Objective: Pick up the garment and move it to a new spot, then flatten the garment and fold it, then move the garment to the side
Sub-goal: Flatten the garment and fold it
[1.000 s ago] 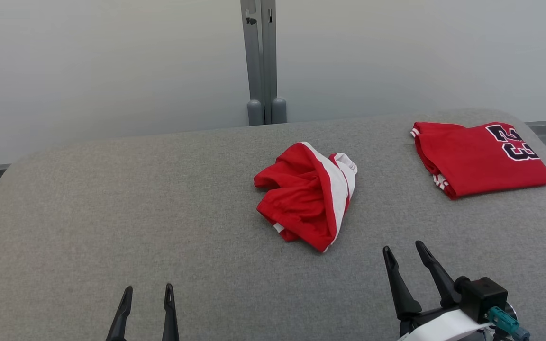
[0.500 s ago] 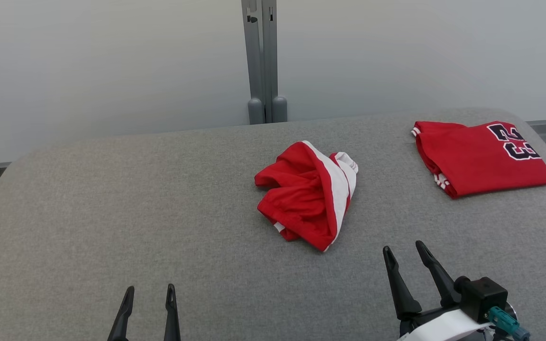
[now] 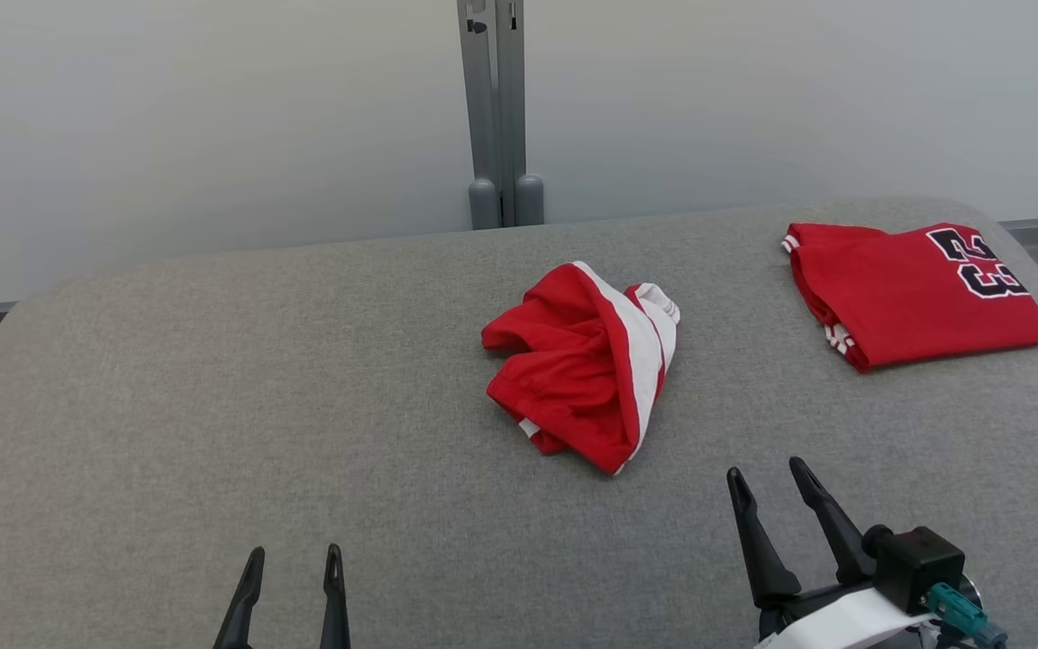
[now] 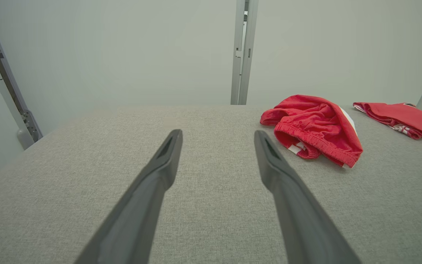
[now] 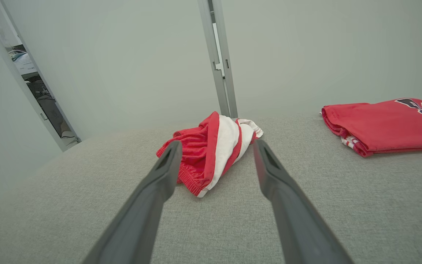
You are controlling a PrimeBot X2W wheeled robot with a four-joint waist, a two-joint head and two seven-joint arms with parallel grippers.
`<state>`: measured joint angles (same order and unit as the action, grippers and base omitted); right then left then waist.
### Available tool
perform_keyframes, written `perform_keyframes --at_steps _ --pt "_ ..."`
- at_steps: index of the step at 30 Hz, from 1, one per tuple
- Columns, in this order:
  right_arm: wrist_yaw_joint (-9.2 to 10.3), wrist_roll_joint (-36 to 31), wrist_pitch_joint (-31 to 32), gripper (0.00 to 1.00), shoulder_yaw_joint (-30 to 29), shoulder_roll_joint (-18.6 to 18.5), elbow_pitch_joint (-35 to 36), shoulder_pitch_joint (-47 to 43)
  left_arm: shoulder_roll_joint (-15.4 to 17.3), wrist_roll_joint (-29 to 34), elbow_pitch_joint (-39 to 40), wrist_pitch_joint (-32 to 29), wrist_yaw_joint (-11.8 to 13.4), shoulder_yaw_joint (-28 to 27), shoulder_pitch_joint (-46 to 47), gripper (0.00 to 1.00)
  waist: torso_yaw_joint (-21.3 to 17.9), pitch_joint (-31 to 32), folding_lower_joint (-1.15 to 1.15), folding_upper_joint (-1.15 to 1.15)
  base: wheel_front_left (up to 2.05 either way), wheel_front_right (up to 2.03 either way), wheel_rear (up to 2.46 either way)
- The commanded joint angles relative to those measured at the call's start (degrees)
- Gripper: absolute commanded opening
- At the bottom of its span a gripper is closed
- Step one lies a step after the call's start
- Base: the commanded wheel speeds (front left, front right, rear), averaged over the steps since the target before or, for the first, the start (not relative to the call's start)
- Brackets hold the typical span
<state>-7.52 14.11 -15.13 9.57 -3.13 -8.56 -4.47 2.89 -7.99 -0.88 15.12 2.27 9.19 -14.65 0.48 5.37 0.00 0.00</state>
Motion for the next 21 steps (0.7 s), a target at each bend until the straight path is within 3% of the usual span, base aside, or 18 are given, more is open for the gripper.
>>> perform_keyframes --at_steps 1,12,21 --pt "0.08 0.2 0.0 1.00 0.1 -0.1 0.3 0.1 0.0 0.1 -0.2 0.0 -0.3 0.0 0.4 1.00 -0.3 -0.3 0.00 0.00 0.00 0.00 0.00" --pt "0.08 0.3 0.0 1.00 -0.1 -1.0 0.8 1.0 0.0 1.9 -3.2 0.0 -2.6 3.9 4.2 1.00 -2.3 -4.2 0.00 0.00 0.00 0.00 0.00" --pt "0.09 0.3 0.0 1.00 0.1 -2.2 2.4 4.3 0.1 2.9 -8.5 0.0 -5.4 12.1 13.2 1.00 -5.3 -11.9 0.00 0.00 0.00 0.00 0.00"
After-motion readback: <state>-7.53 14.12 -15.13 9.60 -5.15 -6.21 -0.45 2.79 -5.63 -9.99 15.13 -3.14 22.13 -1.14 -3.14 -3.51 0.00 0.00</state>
